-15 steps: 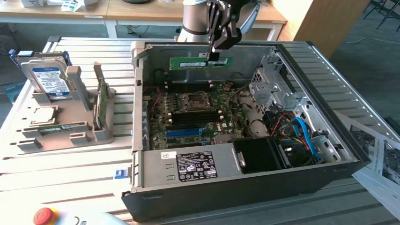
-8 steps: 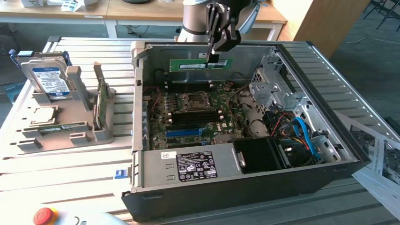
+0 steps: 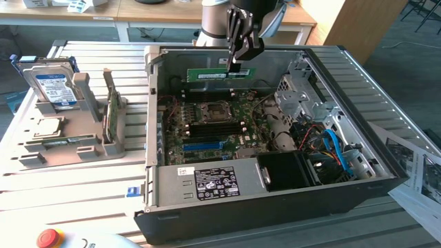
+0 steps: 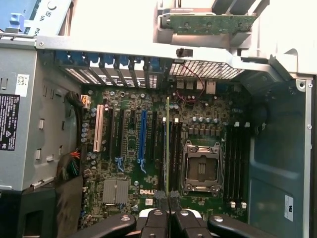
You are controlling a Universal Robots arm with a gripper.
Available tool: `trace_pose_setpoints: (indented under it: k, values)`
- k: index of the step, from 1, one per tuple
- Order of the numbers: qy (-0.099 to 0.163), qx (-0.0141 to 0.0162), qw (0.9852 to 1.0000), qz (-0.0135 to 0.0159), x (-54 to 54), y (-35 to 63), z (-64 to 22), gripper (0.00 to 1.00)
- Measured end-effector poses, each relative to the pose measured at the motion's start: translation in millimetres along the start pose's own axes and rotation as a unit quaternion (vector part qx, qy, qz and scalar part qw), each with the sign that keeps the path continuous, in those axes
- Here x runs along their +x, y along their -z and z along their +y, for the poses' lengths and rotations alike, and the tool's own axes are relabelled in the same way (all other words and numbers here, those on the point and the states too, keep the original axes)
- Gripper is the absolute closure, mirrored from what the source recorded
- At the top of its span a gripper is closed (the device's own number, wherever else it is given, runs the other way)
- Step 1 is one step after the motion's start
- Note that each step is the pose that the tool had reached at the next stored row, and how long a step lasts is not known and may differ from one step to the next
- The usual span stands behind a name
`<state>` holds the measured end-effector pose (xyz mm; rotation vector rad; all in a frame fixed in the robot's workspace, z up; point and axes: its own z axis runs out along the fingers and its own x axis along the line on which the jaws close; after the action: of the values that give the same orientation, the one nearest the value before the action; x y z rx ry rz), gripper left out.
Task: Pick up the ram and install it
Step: 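Pick up the ram and move it above insertion slot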
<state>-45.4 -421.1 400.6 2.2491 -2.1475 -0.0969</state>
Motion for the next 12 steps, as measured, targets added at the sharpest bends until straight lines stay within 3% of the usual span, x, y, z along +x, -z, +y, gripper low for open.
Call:
trace_pose_setpoints:
  k: [12]
  values:
    - [0.000,0.0000,1.0000,0.0000,0.2,-9.9,-0.7,0.88]
